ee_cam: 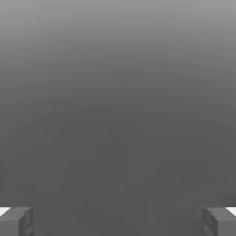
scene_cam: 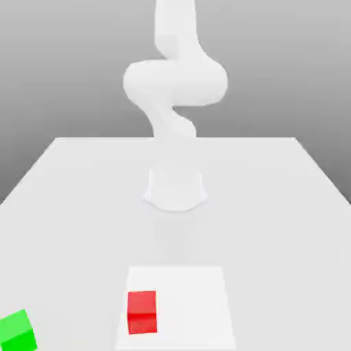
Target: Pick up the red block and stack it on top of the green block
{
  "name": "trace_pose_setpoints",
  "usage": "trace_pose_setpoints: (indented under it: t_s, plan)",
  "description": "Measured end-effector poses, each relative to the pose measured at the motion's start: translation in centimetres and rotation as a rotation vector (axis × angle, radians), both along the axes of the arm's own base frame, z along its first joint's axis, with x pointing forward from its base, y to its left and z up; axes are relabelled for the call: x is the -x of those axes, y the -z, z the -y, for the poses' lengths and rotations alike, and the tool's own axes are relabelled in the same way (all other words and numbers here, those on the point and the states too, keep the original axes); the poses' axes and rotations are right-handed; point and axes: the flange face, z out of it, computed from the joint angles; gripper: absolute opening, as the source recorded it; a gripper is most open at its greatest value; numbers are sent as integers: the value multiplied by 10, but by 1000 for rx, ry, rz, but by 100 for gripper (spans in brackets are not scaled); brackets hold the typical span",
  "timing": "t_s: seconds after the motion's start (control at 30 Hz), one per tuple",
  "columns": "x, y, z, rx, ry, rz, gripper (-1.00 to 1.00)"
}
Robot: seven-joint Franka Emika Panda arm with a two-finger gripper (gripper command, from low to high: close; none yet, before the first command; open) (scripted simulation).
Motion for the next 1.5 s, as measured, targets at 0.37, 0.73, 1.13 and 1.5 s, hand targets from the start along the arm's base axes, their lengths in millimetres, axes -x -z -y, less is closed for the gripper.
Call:
trace_pose_setpoints:
  t_s: [0.37, 0.73, 1.13, 1.5]
  plan:
    - [-92, 214, 24, 2, -45, -340, 0]
    - [-74, 431, 49, 33, -70, -675, 0]
    - [-65, 520, 51, 41, -76, -722, -100]
    - [-87, 449, 116, -35, 121, -724, -100]
